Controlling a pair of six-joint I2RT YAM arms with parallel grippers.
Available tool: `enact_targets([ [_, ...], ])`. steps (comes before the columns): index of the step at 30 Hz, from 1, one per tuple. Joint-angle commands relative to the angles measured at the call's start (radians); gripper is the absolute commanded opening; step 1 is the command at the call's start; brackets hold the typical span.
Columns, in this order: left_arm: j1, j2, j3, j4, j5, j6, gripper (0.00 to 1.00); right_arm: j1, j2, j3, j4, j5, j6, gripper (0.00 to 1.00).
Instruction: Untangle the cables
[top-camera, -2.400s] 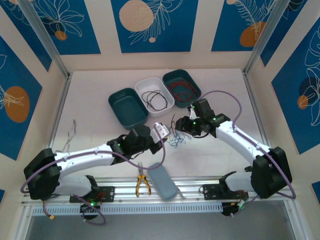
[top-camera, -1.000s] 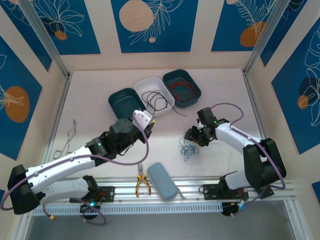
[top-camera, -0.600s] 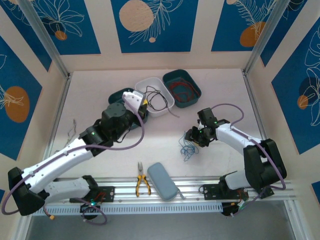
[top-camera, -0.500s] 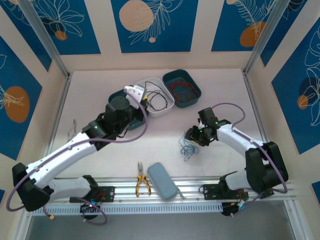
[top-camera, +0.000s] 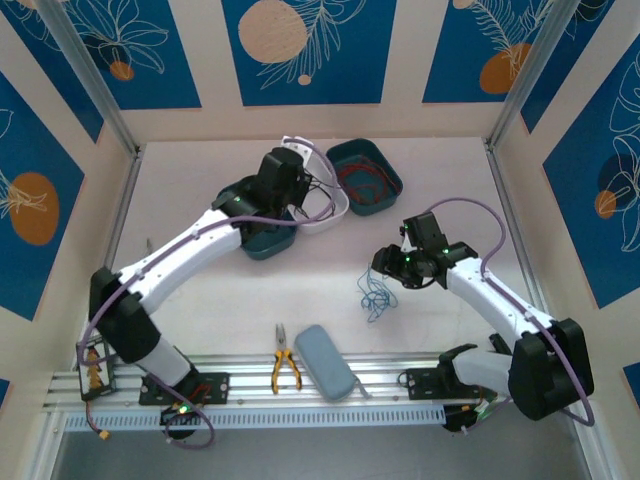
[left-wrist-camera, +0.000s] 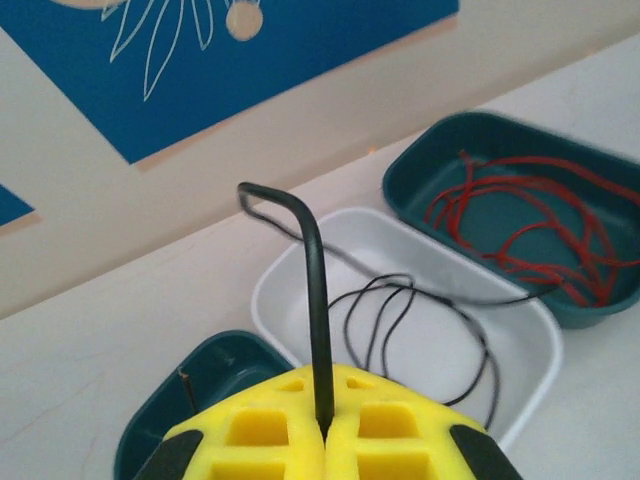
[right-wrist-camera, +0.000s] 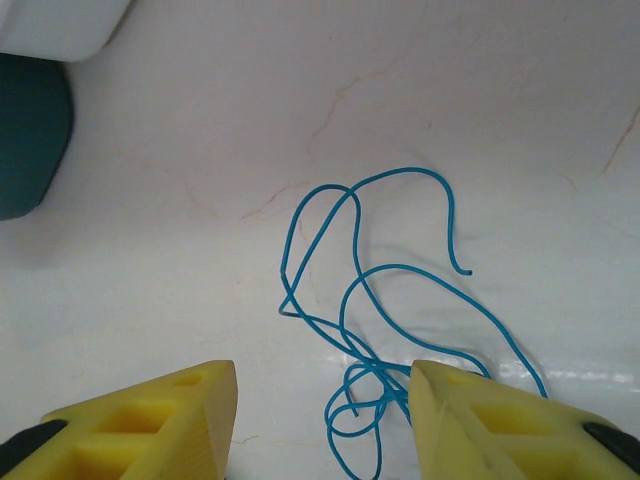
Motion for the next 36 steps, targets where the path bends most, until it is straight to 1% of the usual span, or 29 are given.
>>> enact_targets([
  [1,0.032,0.076,0.092,-0.089,-0.081,0.069,0.00,0.006,-0.039,0.034,-0.056,0.028,-0.016,0.50],
  [6,0.049,0.177,0.187,-0.151,-0.102,0.125,0.00,0.004,-0.069,0.041,-0.072,0.037,-0.018,0.51],
  [9,0.051,0.229,0.236,-0.193,-0.140,0.166,0.00,0.005,-0.075,0.041,-0.079,0.040,-0.016,0.51],
  [13,0.051,0.269,0.273,-0.236,-0.164,0.211,0.00,0.004,-0.082,0.041,-0.085,0.047,-0.015,0.51],
  [19,0.051,0.338,0.333,-0.285,-0.111,0.258,0.00,0.004,-0.081,0.052,-0.091,0.054,-0.016,0.51],
  [22,0.043,0.392,0.385,-0.318,-0.112,0.278,0.00,0.002,-0.080,0.054,-0.093,0.054,-0.014,0.51],
  [30,0.015,0.527,0.559,-0.408,-0.034,0.235,0.00,-0.001,-0.087,0.058,-0.105,0.059,-0.014,0.51],
  [33,0.004,0.569,0.614,-0.429,0.004,0.214,0.00,-0.001,-0.092,0.054,-0.106,0.060,-0.013,0.51],
  [36,-0.007,0.604,0.643,-0.427,0.025,0.220,0.00,-0.002,-0.103,0.045,-0.107,0.061,-0.010,0.51],
])
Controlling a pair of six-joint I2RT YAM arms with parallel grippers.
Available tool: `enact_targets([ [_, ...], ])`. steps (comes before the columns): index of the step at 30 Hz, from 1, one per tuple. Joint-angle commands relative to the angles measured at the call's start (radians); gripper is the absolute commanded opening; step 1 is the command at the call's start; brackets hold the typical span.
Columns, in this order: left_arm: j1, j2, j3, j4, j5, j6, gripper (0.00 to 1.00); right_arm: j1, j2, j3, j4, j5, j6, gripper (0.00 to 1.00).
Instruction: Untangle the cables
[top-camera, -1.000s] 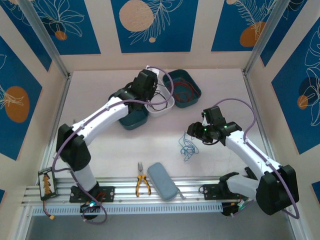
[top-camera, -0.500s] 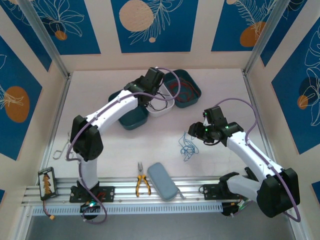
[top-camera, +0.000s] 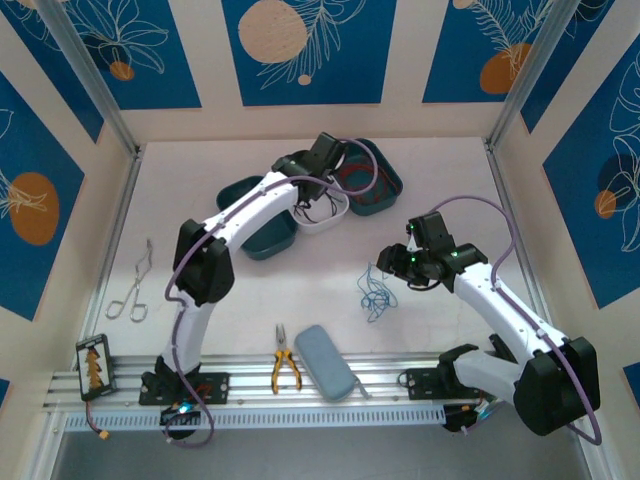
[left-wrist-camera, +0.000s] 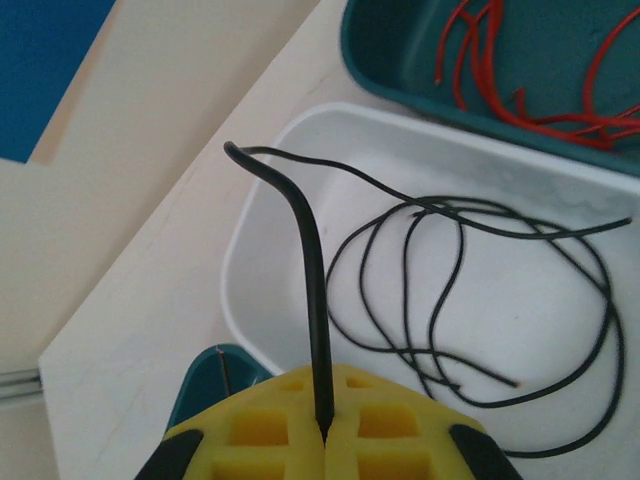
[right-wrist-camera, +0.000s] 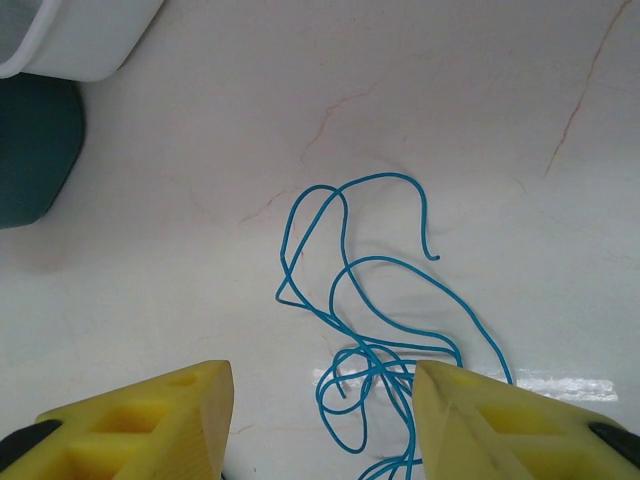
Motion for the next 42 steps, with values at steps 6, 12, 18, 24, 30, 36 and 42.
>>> enact_targets([
  [6,-0.023,0.082,0.056,-0.024,0.088,-0.008,0.00,-0.003,-0.046,0.002,-0.023,0.012,0.001,0.51],
  [12,-0.020,0.120,0.056,-0.007,0.100,-0.008,0.00,-0.005,-0.059,-0.008,-0.023,0.011,0.004,0.51],
  [18,-0.018,0.153,0.056,0.010,0.145,-0.030,0.00,-0.006,-0.062,-0.007,-0.023,0.014,0.003,0.51],
  [24,-0.001,0.178,0.061,0.015,0.199,-0.085,0.00,-0.008,-0.060,-0.010,-0.023,0.014,0.003,0.51],
  [30,0.024,0.192,0.068,0.028,0.278,-0.166,0.00,-0.007,-0.058,-0.011,-0.016,0.014,0.003,0.51],
  [36,0.034,0.210,0.095,0.008,0.276,-0.225,0.00,-0.008,-0.053,-0.006,-0.014,0.013,0.002,0.51],
  [42,0.058,0.214,0.105,-0.047,0.228,-0.308,0.00,-0.009,-0.053,-0.002,-0.018,0.016,-0.001,0.51],
])
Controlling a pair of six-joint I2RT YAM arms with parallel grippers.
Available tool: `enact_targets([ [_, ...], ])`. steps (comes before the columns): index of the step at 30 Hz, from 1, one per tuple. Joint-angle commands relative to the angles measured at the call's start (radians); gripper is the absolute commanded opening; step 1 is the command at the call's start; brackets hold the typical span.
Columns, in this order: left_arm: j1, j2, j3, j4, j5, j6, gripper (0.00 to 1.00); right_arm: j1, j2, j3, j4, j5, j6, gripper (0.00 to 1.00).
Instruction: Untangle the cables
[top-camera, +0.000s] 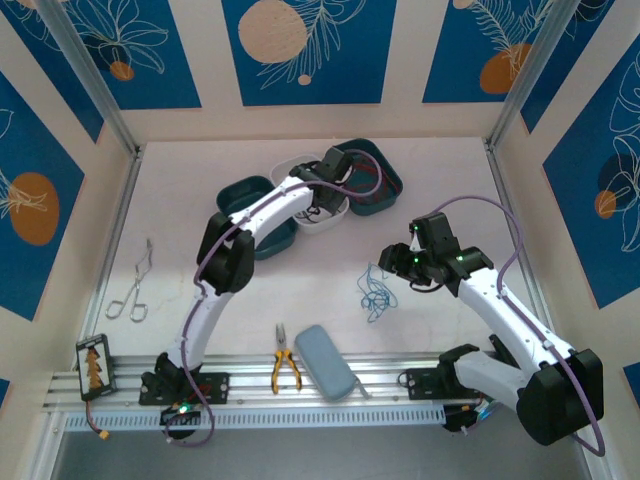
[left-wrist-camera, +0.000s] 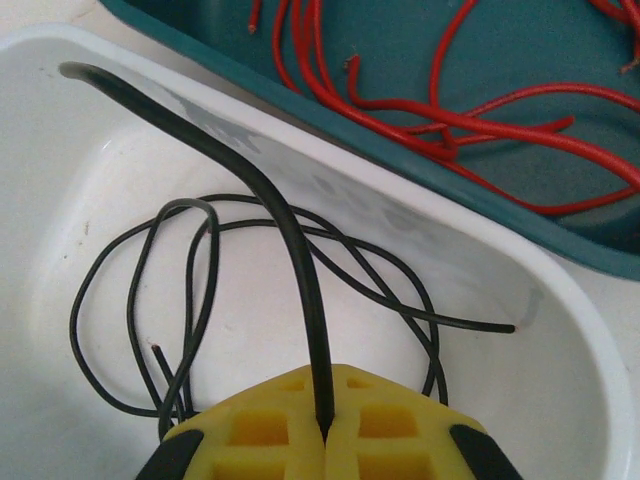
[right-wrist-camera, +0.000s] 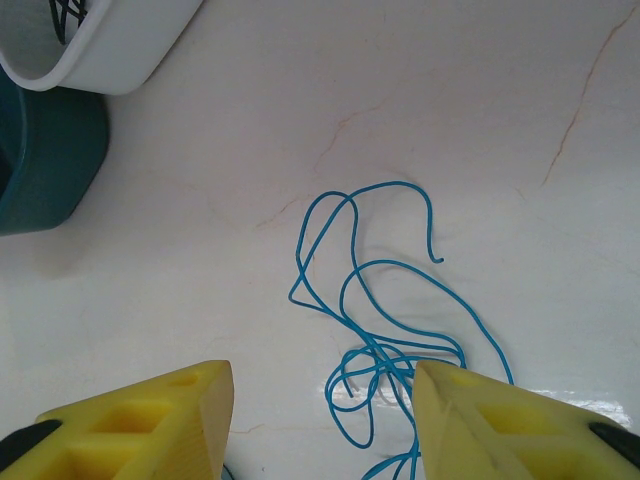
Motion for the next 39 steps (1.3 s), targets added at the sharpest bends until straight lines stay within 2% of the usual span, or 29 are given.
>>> enact_targets([
  [1,0.028,0.016,0.029,-0.046,-0.034,-0.077,0.00,-0.006,-0.009,0.000,-0.012,0.012,-0.001,0.51],
  [14,0.050,0.061,0.047,-0.017,0.038,-0.156,0.01,-0.006,-0.013,0.004,-0.012,0.007,-0.004,0.51],
  [20,0.049,0.062,0.047,-0.007,0.094,-0.169,0.12,-0.006,-0.006,0.014,-0.014,0.007,-0.009,0.51],
  [26,0.050,0.015,0.039,0.002,0.123,-0.170,0.32,-0.007,-0.005,0.028,-0.019,0.010,-0.015,0.51],
  [39,0.049,-0.232,-0.153,0.110,0.130,-0.174,0.62,-0.004,-0.006,0.040,-0.035,0.036,-0.025,0.51],
])
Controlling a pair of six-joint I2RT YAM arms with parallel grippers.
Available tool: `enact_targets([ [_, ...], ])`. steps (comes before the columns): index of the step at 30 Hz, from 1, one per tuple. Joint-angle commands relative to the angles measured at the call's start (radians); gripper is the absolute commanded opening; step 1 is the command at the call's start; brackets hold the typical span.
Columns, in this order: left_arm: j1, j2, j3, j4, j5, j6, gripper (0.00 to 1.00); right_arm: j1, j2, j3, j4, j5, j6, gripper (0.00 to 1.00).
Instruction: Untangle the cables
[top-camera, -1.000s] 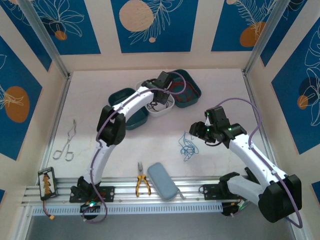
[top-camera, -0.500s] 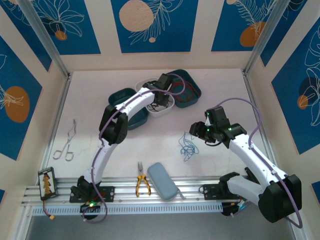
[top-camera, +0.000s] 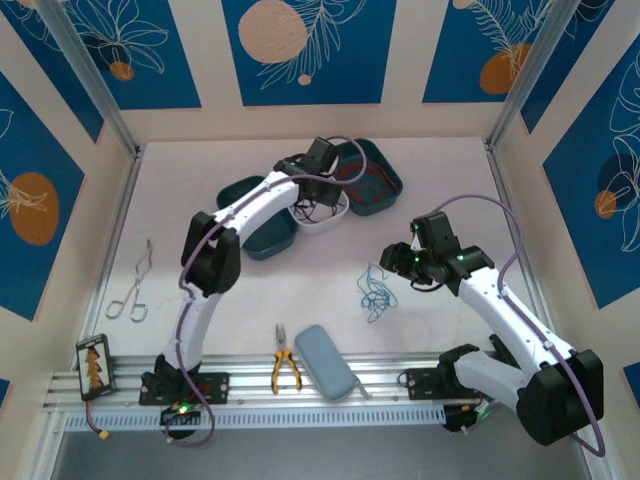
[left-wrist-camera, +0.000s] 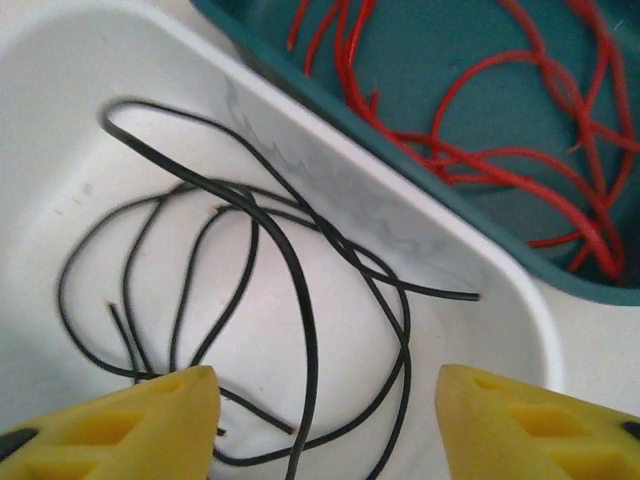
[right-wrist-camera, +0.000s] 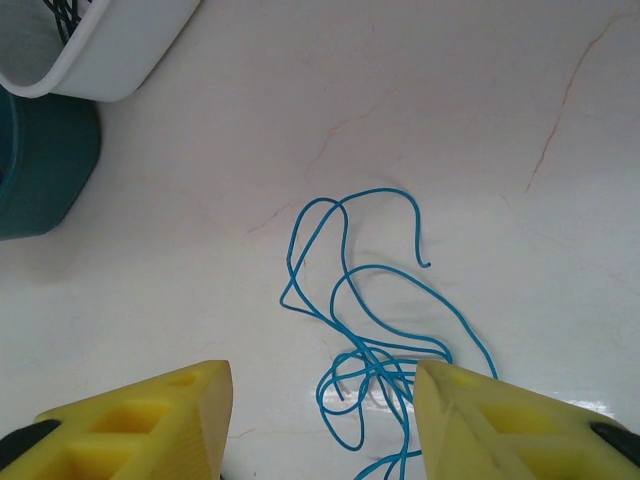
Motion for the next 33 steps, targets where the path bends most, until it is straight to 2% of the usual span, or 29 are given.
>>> enact_targets([
  [1,0.005,-0.108,-0.045,0.056,0.008,-0.003,0.64,0.000,-0.006,0.030,-0.021,0.016,-0.018,0.51],
  [6,0.006,-0.217,-0.141,0.110,0.002,-0.007,0.78,0.012,0.000,0.038,-0.031,0.038,-0.026,0.51],
  [10,0.007,-0.312,-0.239,0.160,-0.028,-0.009,0.99,0.030,0.014,0.051,-0.041,0.057,-0.033,0.51],
  [20,0.008,-0.648,-0.642,0.375,-0.165,-0.039,1.00,0.087,0.083,0.080,-0.045,0.096,-0.035,0.50],
  [25,0.017,-0.834,-0.857,0.457,-0.243,-0.081,1.00,0.133,0.155,0.113,-0.050,0.106,-0.045,0.43],
  [33,0.054,-1.084,-1.176,0.591,-0.191,-0.192,1.00,0.222,0.330,0.216,-0.096,0.155,-0.062,0.33],
])
